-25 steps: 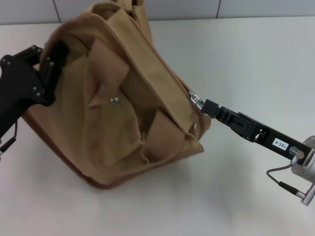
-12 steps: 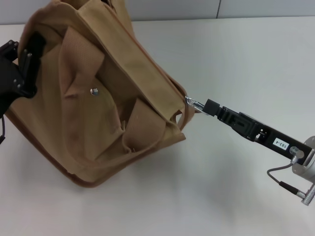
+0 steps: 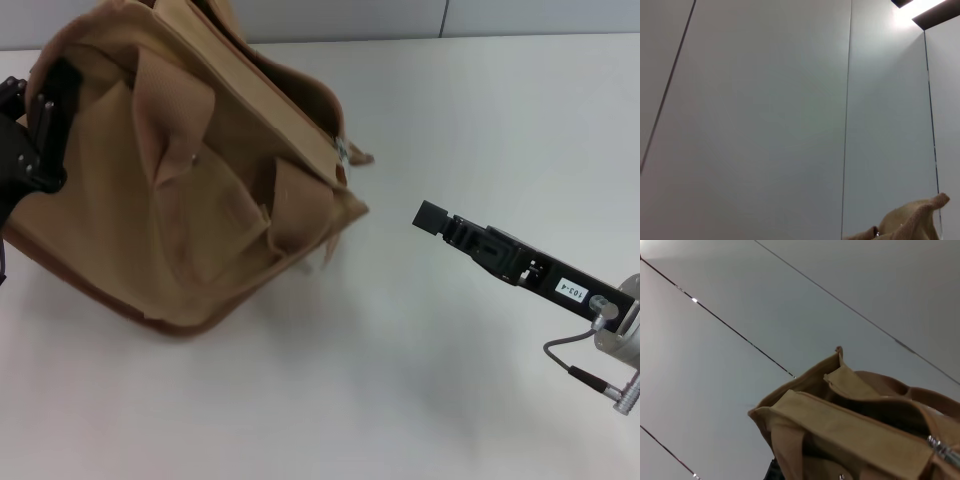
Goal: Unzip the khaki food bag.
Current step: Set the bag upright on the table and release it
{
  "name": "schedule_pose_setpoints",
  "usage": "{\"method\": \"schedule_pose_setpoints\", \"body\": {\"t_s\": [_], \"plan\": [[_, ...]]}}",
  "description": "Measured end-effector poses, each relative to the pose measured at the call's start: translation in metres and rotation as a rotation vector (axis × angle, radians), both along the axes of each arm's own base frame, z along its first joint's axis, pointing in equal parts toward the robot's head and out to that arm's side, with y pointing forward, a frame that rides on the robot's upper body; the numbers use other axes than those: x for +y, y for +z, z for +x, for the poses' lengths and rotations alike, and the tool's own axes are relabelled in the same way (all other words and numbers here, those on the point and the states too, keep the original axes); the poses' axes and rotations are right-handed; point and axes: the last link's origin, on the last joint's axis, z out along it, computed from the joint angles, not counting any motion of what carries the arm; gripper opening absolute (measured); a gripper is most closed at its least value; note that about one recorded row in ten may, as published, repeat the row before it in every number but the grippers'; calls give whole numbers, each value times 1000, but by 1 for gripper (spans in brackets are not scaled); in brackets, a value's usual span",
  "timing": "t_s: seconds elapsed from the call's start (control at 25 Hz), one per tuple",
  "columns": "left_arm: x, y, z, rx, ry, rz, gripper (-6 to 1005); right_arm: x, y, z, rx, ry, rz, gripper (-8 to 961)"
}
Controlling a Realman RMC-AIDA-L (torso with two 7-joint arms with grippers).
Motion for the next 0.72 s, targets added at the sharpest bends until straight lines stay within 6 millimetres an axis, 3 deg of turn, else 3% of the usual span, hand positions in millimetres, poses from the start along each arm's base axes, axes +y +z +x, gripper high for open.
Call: {"method": "schedule_pose_setpoints", "body": {"t_s": [0.2,0.36,0.72], "plan": [[0,0,0,-4,1,0,57,0,1,6,-6,-37,37,21],[-1,1,-1,-11,2,-4,56,0,10,15,-44,-47,170,43],[-1,2,1,-26,-8,-14,57,9,12,42,-445,45,579,176]]}}
